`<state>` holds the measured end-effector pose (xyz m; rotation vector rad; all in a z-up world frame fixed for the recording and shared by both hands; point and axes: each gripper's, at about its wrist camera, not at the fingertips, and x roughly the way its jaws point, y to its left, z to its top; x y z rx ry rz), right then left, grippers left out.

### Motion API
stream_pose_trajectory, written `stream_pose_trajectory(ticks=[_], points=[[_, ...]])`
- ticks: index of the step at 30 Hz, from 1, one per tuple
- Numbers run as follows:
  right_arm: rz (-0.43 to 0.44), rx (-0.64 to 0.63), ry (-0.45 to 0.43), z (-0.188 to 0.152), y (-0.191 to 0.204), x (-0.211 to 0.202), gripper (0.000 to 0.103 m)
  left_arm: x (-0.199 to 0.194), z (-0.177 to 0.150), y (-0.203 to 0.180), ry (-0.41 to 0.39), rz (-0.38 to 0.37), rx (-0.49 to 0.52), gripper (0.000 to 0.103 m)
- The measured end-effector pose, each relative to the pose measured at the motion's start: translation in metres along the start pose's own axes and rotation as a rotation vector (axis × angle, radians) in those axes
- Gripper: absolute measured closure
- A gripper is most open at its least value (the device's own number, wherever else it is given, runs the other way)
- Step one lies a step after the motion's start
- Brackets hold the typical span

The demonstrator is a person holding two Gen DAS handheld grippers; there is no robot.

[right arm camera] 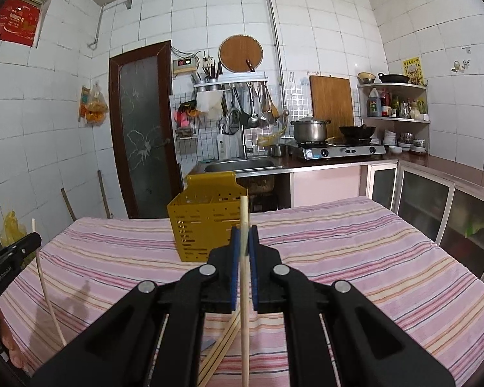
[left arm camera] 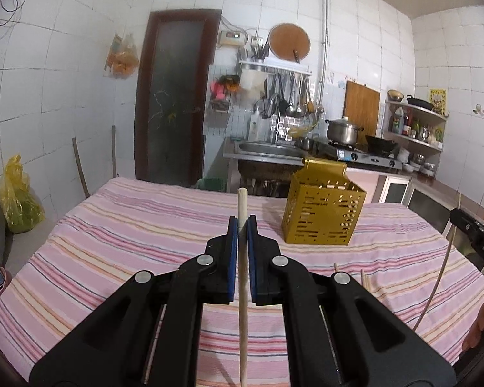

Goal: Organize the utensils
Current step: 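Lower the chopstick into the yellow holder and open the right tool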

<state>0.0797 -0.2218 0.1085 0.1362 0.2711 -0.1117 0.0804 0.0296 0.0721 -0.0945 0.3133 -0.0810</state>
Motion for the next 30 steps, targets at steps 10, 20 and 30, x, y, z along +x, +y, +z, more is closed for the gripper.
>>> stream_pose_trajectory(ticks=[10, 20, 30], points=[[0.003, -0.002, -0.027, 0.014, 0.001, 0.005, 0.097, 0.010, 0.028, -0.013, -0.040, -0.031, 0.001, 0.098], [-0.001, -0.016, -0.056, 0.044, 0.005, 0.032, 0.097, 0.041, 0.062, -0.035, -0.059, -0.071, 0.015, 0.098], [0.004, -0.012, -0.166, 0.126, 0.009, 0.081, 0.097, 0.089, 0.143, -0.075, -0.177, -0.131, 0.016, 0.098]])
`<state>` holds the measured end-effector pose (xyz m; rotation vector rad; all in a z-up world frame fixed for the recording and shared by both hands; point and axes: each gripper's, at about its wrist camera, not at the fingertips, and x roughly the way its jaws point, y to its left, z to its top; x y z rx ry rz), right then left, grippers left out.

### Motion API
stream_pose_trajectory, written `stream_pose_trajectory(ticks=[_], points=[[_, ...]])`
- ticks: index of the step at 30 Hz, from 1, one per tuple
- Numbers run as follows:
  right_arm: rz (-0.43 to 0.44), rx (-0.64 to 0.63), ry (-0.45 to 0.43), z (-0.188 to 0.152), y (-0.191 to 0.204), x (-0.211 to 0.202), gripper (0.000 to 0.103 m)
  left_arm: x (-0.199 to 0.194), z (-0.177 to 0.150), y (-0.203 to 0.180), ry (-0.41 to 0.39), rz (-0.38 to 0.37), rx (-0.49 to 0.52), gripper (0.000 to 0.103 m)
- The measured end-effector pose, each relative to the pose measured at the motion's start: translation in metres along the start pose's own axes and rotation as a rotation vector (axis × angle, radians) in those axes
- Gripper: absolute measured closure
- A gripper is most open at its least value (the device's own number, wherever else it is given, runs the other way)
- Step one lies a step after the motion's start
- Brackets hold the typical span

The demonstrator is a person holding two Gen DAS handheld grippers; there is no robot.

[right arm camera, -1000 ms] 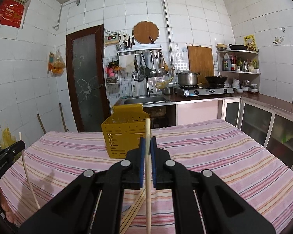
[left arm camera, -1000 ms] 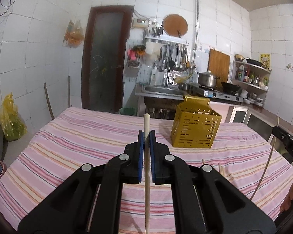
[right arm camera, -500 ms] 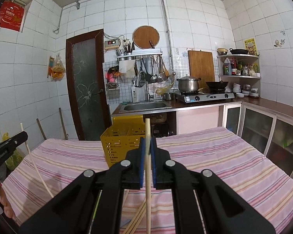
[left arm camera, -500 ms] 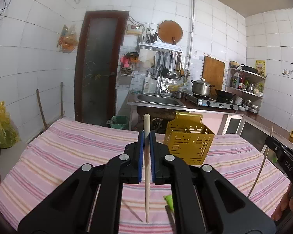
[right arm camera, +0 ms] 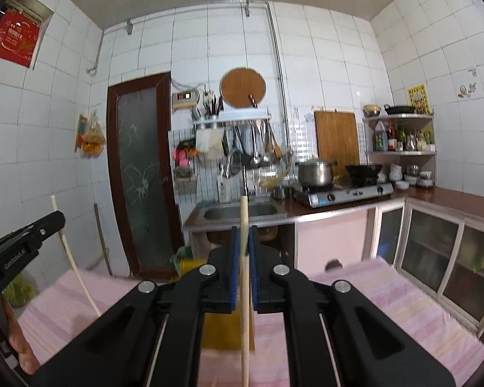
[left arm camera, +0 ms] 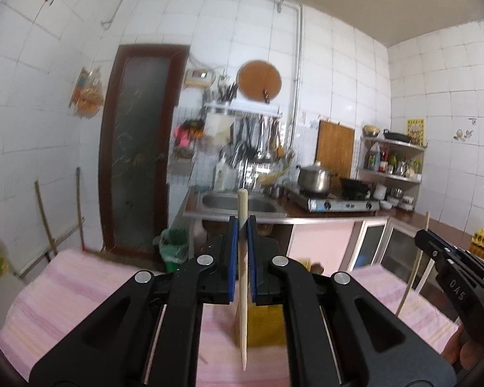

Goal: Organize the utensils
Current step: 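Lower the chopstick into the yellow holder and open the right tool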

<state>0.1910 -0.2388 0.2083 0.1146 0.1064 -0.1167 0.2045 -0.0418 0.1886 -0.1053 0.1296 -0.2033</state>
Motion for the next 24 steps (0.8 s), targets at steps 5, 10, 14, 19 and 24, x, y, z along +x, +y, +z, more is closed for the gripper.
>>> stream_pose_trajectory(ticks=[5, 10, 14, 19, 24], points=[[-0.001, 0.002, -0.049, 0.033, 0.004, 0.044, 0.097, 0.044, 0.027, -0.019, -0.046, -0.018, 0.023, 0.098], [0.013, 0.036, -0.066, 0.047, 0.002, 0.092, 0.097, 0.093, 0.032, -0.031, -0.050, -0.027, 0.048, 0.098], [0.027, 0.048, -0.049, 0.038, 0.002, 0.129, 0.097, 0.136, 0.011, -0.036, -0.004, -0.027, 0.064, 0.098], [0.019, 0.054, 0.033, -0.005, -0.005, 0.166, 0.097, 0.175, -0.026, -0.027, 0.101, -0.027, 0.047, 0.098], [0.013, 0.040, 0.127, -0.028, -0.010, 0.182, 0.097, 0.183, -0.038, -0.011, 0.170, -0.048, 0.030, 0.098]])
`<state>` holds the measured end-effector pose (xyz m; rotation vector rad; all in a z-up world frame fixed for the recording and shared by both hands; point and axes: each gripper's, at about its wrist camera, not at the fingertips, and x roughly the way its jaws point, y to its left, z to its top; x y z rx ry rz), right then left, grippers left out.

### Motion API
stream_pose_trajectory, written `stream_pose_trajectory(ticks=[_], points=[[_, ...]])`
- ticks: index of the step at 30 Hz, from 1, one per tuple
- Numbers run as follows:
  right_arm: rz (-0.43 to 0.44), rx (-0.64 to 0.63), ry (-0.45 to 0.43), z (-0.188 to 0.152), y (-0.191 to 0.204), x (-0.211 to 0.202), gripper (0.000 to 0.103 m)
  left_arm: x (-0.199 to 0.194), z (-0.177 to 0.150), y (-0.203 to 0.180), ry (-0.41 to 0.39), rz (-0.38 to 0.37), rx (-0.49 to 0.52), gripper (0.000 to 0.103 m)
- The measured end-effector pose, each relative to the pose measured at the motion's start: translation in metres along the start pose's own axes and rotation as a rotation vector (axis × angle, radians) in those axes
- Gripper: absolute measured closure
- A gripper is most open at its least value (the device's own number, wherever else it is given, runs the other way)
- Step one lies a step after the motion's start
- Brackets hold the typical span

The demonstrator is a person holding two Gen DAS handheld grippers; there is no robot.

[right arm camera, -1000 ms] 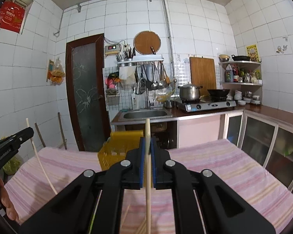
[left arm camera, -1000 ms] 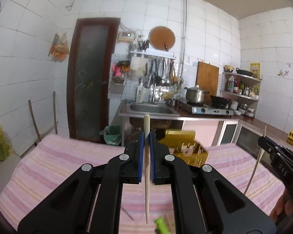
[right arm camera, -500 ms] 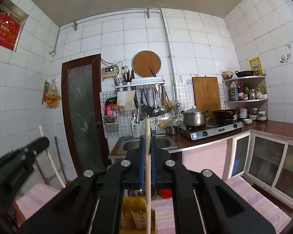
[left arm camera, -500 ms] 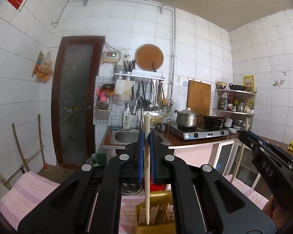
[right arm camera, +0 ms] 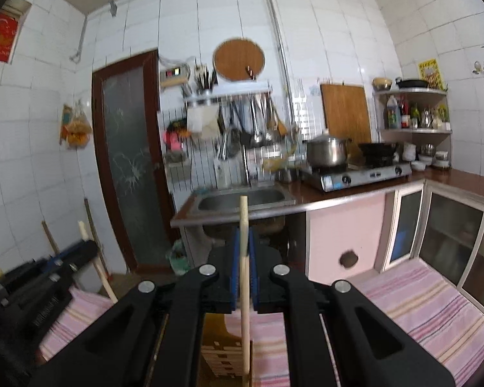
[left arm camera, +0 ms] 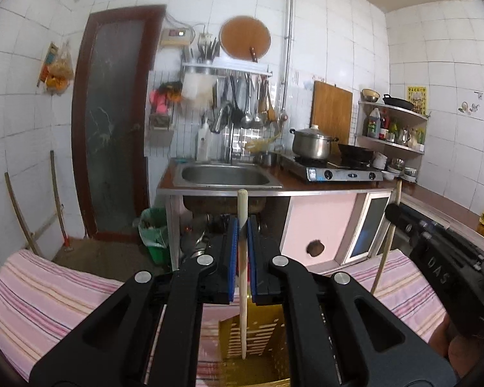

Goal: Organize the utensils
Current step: 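Lower the chopstick into the yellow holder and open the right tool, then move the right tool back toward the remaining chopsticks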

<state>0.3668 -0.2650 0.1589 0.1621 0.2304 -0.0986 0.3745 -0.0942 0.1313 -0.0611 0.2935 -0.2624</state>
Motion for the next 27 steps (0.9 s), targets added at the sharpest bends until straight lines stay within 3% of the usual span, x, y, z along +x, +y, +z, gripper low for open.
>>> stream_pose_trajectory(ticks=[3, 4, 5, 6, 7, 8, 9, 13, 17, 24, 27], points=[[0.006, -0.004, 0.081, -0.002, 0.000, 0.005, 0.094, -0.007, 0.007, 0.010, 0.024, -0.020, -0.024, 0.092], [-0.006, -0.007, 0.099, 0.000, -0.001, 0.003, 0.088, -0.014, 0.012, 0.015, 0.039, -0.048, -0.041, 0.081], [-0.010, -0.004, 0.110, 0.002, -0.002, -0.002, 0.064, -0.023, 0.013, 0.017, 0.044, -0.073, -0.050, 0.058], [-0.009, 0.008, 0.104, 0.005, -0.006, -0.012, 0.042, -0.036, 0.017, 0.021, 0.042, -0.105, -0.060, 0.045], [-0.014, 0.019, 0.088, 0.007, -0.009, -0.023, 0.041, -0.054, 0.020, 0.024, 0.025, -0.134, -0.066, 0.022], [-0.029, 0.027, 0.068, 0.009, -0.013, -0.038, 0.041, -0.067, 0.021, 0.025, 0.012, -0.153, -0.064, 0.010], [-0.042, 0.027, 0.062, 0.010, -0.015, -0.053, 0.040, -0.084, 0.023, 0.027, 0.005, -0.184, -0.059, 0.006], [-0.041, 0.043, 0.045, 0.004, -0.026, -0.100, 0.033, -0.147, 0.019, 0.029, 0.040, -0.324, -0.051, 0.005], [-0.034, 0.043, 0.052, -0.014, -0.030, -0.139, 0.030, -0.191, 0.001, 0.026, 0.062, -0.340, -0.058, 0.005], [-0.054, 0.011, 0.055, -0.053, -0.030, -0.187, 0.023, -0.237, -0.048, 0.028, 0.040, -0.210, -0.096, 0.005], [-0.068, 0.023, 0.080, -0.077, -0.035, -0.197, 0.022, -0.245, -0.072, 0.033, 0.055, -0.072, -0.117, 0.005]])
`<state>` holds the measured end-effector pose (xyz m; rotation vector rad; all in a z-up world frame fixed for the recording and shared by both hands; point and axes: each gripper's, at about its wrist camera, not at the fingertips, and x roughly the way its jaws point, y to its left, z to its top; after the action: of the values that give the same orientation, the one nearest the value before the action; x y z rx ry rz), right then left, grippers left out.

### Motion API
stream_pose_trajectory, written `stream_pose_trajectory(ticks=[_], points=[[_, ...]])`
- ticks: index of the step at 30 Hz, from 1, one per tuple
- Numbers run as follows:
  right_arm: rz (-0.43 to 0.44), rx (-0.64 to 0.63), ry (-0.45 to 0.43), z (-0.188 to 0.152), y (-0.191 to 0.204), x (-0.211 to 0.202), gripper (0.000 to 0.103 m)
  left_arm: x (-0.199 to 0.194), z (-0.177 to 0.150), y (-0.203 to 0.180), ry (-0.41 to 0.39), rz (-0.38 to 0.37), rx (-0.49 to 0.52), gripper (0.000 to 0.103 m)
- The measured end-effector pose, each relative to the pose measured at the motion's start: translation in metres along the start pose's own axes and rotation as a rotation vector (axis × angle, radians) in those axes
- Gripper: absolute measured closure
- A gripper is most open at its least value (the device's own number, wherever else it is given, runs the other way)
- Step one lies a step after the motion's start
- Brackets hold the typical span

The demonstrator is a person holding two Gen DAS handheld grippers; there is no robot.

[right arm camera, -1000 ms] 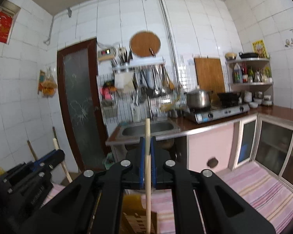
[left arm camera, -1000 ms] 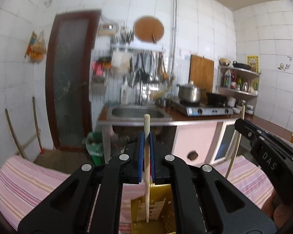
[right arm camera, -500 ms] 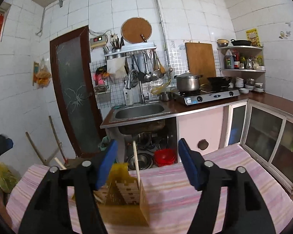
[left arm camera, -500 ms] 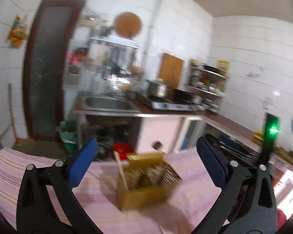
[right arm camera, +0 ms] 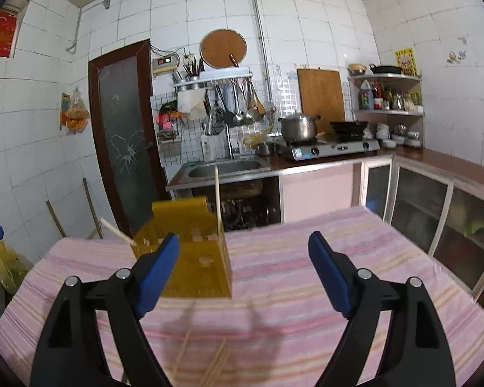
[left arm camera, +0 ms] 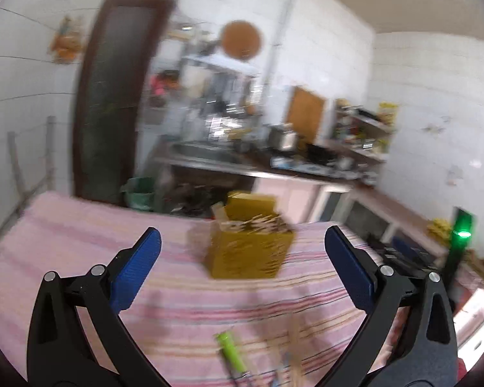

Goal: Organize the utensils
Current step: 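Move the right tool back toward the remaining chopsticks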

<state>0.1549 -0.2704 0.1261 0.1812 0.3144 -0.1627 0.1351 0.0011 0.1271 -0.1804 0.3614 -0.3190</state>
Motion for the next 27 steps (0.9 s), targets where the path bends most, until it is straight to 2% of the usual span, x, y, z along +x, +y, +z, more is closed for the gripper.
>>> stream_pose_trajectory(ticks=[3, 4, 6, 8, 10, 16, 19, 22, 27], points=[[-0.014, 0.006, 0.053, -0.022, -0.003, 0.003, 0.022, 0.006, -0.020, 0.003, 0.025, 0.118, 0.060, 0.005], [-0.022, 0.004, 0.073, -0.030, -0.003, 0.004, 0.022, 0.014, -0.028, 0.003, 0.058, 0.173, 0.102, 0.005], [-0.027, 0.003, 0.115, -0.044, -0.003, 0.010, 0.022, 0.028, -0.038, 0.004, 0.104, 0.218, 0.131, 0.005], [-0.034, -0.003, 0.151, -0.056, 0.000, 0.015, 0.022, 0.035, -0.050, 0.005, 0.112, 0.249, 0.143, 0.005], [-0.047, -0.022, 0.185, -0.068, 0.004, 0.022, 0.022, 0.042, -0.054, 0.005, 0.125, 0.253, 0.152, 0.005], [-0.089, -0.038, 0.280, -0.090, 0.006, 0.044, 0.022, 0.076, -0.076, 0.008, 0.240, 0.207, 0.111, 0.005], [-0.106, -0.032, 0.334, -0.097, 0.002, 0.054, 0.022, 0.098, -0.090, 0.009, 0.327, 0.207, 0.080, 0.005], [-0.119, -0.038, 0.385, -0.106, 0.000, 0.061, 0.022, 0.112, -0.104, 0.012, 0.363, 0.223, 0.047, 0.005], [-0.137, -0.053, 0.465, -0.121, 0.003, 0.074, 0.023, 0.134, -0.120, 0.014, 0.441, 0.234, 0.064, 0.005]])
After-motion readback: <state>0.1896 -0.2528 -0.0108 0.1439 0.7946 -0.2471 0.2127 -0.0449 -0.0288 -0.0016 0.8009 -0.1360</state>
